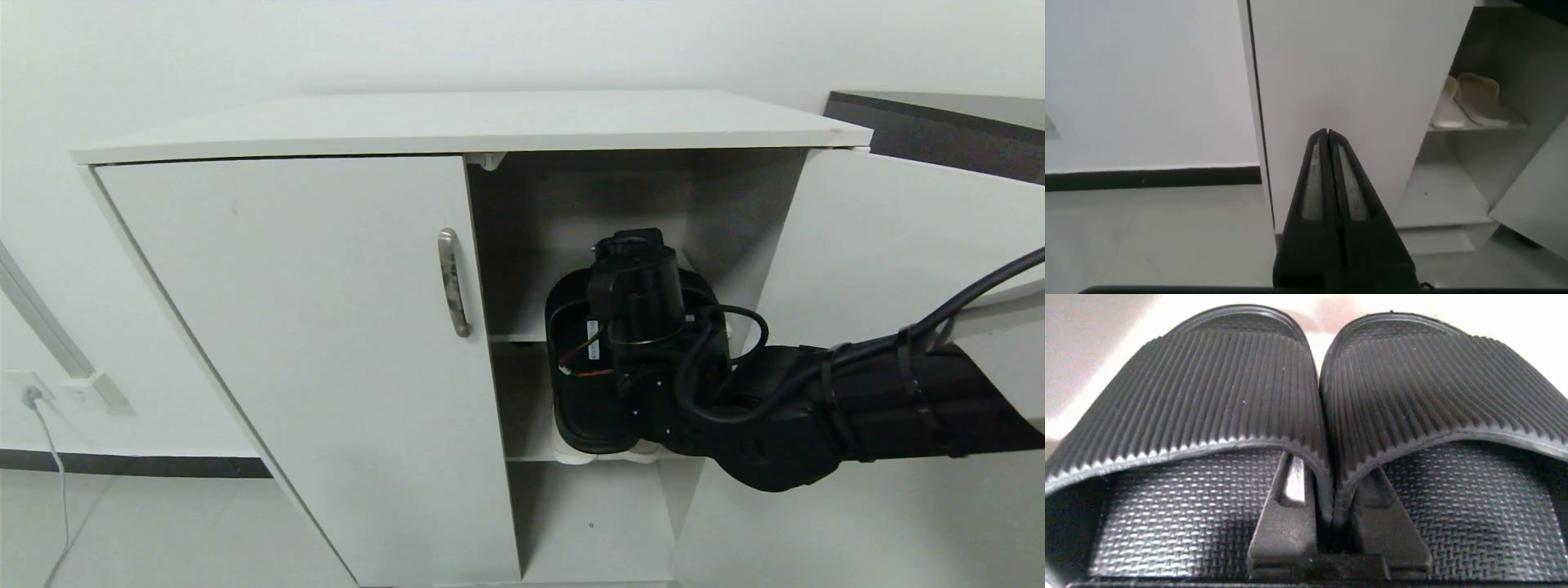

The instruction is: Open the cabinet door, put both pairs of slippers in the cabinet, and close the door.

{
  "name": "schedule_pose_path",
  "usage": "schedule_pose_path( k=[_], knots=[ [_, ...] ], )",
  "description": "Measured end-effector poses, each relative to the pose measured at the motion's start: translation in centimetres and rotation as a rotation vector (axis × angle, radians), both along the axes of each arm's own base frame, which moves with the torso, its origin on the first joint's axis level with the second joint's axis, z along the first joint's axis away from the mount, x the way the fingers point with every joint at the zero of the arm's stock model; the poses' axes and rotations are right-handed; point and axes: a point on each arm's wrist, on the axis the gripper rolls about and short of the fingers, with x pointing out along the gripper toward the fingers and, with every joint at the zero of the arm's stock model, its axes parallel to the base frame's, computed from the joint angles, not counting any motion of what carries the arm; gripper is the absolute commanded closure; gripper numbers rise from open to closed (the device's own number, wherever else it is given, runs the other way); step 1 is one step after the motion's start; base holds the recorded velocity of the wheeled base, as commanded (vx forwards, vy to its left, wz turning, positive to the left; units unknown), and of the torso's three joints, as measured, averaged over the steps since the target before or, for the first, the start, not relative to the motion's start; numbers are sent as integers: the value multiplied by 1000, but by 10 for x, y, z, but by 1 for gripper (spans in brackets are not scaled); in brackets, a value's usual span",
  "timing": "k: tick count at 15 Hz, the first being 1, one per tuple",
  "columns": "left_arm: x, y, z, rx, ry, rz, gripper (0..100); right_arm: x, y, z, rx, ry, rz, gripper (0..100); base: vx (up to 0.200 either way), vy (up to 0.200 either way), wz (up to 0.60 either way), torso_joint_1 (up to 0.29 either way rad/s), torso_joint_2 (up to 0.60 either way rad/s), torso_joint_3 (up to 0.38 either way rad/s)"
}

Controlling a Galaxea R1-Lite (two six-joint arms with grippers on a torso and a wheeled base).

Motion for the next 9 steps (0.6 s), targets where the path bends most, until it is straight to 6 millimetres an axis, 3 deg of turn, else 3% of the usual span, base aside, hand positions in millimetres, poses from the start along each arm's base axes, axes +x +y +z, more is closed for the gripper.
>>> schedule_pose_path(
  k=[9],
  knots=[
    [0, 0, 0, -2, -1, 0, 100, 8, -1, 3, 6, 6, 16, 100, 0, 0, 0, 0, 0, 0]
  ],
)
